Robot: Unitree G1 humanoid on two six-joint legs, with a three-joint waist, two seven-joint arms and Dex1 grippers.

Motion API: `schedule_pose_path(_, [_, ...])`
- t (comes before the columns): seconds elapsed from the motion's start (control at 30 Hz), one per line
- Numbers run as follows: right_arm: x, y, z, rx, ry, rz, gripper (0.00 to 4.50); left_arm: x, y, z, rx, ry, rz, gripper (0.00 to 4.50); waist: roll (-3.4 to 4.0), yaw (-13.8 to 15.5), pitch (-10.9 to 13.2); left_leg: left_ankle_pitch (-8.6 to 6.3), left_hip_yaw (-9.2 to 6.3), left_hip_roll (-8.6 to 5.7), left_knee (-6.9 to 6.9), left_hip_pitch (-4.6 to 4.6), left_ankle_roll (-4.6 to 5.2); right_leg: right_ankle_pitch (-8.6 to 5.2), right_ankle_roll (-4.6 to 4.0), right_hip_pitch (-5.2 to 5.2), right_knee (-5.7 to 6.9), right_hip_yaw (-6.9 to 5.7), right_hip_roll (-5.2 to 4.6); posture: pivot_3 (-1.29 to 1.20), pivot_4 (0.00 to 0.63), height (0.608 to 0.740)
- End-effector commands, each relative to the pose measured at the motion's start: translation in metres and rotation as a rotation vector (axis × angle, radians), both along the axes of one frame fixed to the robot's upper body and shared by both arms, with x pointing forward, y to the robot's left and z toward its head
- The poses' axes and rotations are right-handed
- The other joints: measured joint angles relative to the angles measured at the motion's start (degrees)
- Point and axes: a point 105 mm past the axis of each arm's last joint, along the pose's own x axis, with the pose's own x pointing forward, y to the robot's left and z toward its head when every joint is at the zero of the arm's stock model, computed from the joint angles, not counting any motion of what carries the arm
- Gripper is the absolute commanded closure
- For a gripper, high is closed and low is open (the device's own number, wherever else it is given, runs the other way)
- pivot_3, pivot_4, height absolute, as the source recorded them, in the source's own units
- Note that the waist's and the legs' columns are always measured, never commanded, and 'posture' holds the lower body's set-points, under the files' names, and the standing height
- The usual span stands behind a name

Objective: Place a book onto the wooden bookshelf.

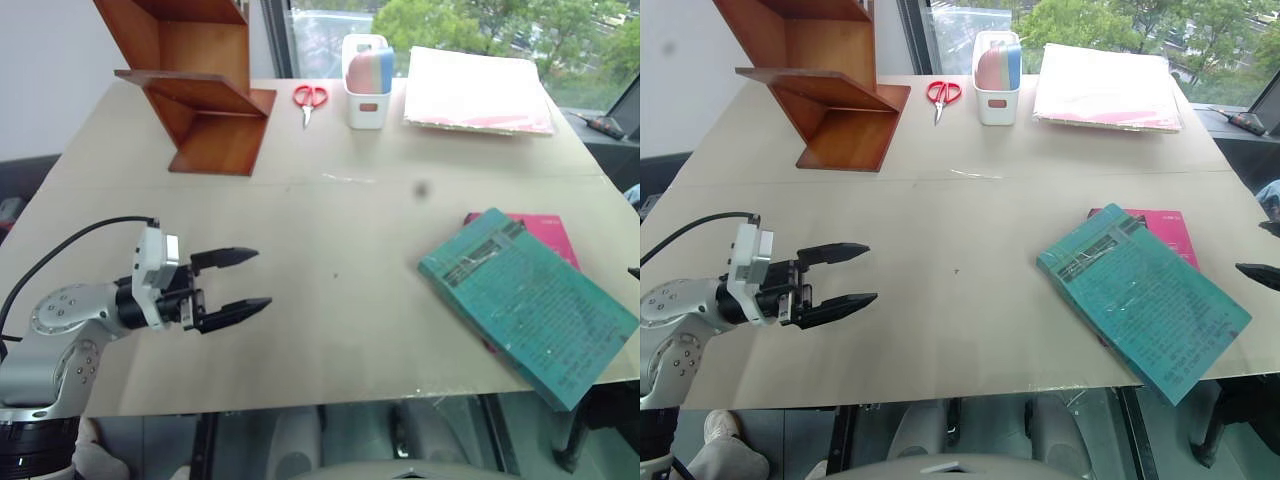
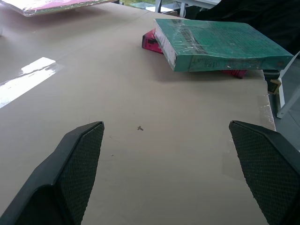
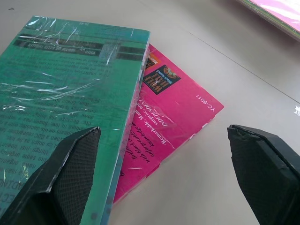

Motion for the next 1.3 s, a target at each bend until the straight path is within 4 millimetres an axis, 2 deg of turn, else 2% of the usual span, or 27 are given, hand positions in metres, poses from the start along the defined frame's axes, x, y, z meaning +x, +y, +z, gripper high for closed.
schedule_pose_path(0.03, [-0.009, -0.002, 0.014, -0.036, -0.025, 0.039, 0.05, -0.004, -0.007, 0.012, 0.034, -0.06, -0.069, 0.02, 0.0, 0.0, 0.0, 0.0, 0.0, 0.0, 0.0, 0.0, 0.0, 0.0, 0.0, 0.0, 0.0, 0.0, 0.0, 0.0, 0.15, 0.74])
schedule_pose_path(0.33, [-0.009, 0.001, 0.003, -0.043, -0.021, 0.008, 0.05, -0.016, -0.032, 0.02, 0.027, -0.094, -0.297, 0.02, 0.07, -0.1, 0.0, 0.0, 0.01, 0.0, 0.02, 0.0, 0.01, 0.0, 0.01, 0.0, 0.01, 0.02, 0.02, 0.0, 0.15, 0.74])
schedule_pose_path(0.5, [-0.019, 0.032, -0.005, 0.04, 0.019, 0.101, 0.05, -0.016, -0.044, 0.021, 0.03, -0.107, -0.344, 0.02, 0.1, 0.2, -0.1, 0.0, -0.04, 0.0, 0.02, 0.0, 0.01, 0.0, 0.01, 0.03, 0.03, 0.0, 0.03, 0.0, 0.15, 0.74])
schedule_pose_path(0.6, [-0.021, 0.054, -0.007, 0.087, 0.022, 0.128, 0.86, -0.015, -0.047, 0.022, 0.02, -0.107, -0.351, 0.0, 0.13, 0.2, -0.1, 0.0, -0.03, -0.01, 0.05, -0.02, 0.01, 0.01, 0.02, 0.03, 0.03, 0.01, 0.03, 0.0, 0.15, 0.74])
schedule_pose_path(0.77, [-0.018, 0.093, -0.015, 0.042, -0.028, 0.151, 3.34, -0.014, -0.05, 0.022, 0.016, -0.107, -0.357, 0.0, 0.16, 0.1, -0.1, 0.0, -0.08, 0.0, 0.07, -0.02, 0.01, 0.0, 0.03, 0.03, 0.07, -0.03, 0.04, 0.0, 0.15, 0.74])
schedule_pose_path(0.83, [-0.011, 0.107, -0.018, -0.064, -0.083, 0.085, 4.3, -0.013, -0.051, 0.021, 0.013, -0.105, -0.36, 0.0, 0.16, 0.1, -0.1, 0.0, -0.06, 0.0, 0.07, -0.02, 0.01, 0.0, 0.03, 0.03, 0.07, 0.01, 0.03, 0.0, 0.15, 0.74])
schedule_pose_path(0.9, [-0.006, 0.117, -0.024, -0.137, -0.088, 0.035, 4.3, -0.013, -0.053, 0.021, 0.01, -0.104, -0.361, 0.0, 0.16, 0.1, -0.1, 0.0, -0.08, 0.0, 0.08, -0.02, 0.01, 0.0, 0.03, 0.01, 0.1, -0.01, 0.03, 0.0, 0.15, 0.74])
schedule_pose_path(1.03, [0.002, 0.137, -0.04, -0.131, -0.019, 0.032, 4.3, -0.013, -0.056, 0.021, 0.003, -0.104, -0.361, 0.0, 0.12, 0.1, -0.1, 0.0, -0.09, 0.0, 0.09, -0.04, 0.0, 0.01, 0.03, 0.0, 0.11, -0.02, 0.03, 0.0, 0.15, 0.74])
schedule_pose_path(1.2, [0.023, 0.129, -0.067, -0.18, 0.065, -0.079, 4.3, -0.013, -0.059, 0.02, -0.004, -0.102, -0.359, 0.0, 0.09, 0.1, -0.2, 0.0, -0.09, -0.01, 0.12, -0.05, 0.01, 0.0, 0.02, 0.0, 0.11, 0.0, 0.03, 0.0, 0.15, 0.74])
schedule_pose_path(1.3, [0.04, 0.126, -0.071, -0.176, 0.052, -0.13, 4.3, -0.012, -0.06, 0.02, -0.008, -0.104, -0.35, 0.0, -0.1, -0.1, -0.3, 0.0, -0.09, 0.0, 0.13, -0.02, 0.01, 0.01, 0.02, 0.01, 0.12, 0.01, 0.04, 0.0, 0.15, 0.74])
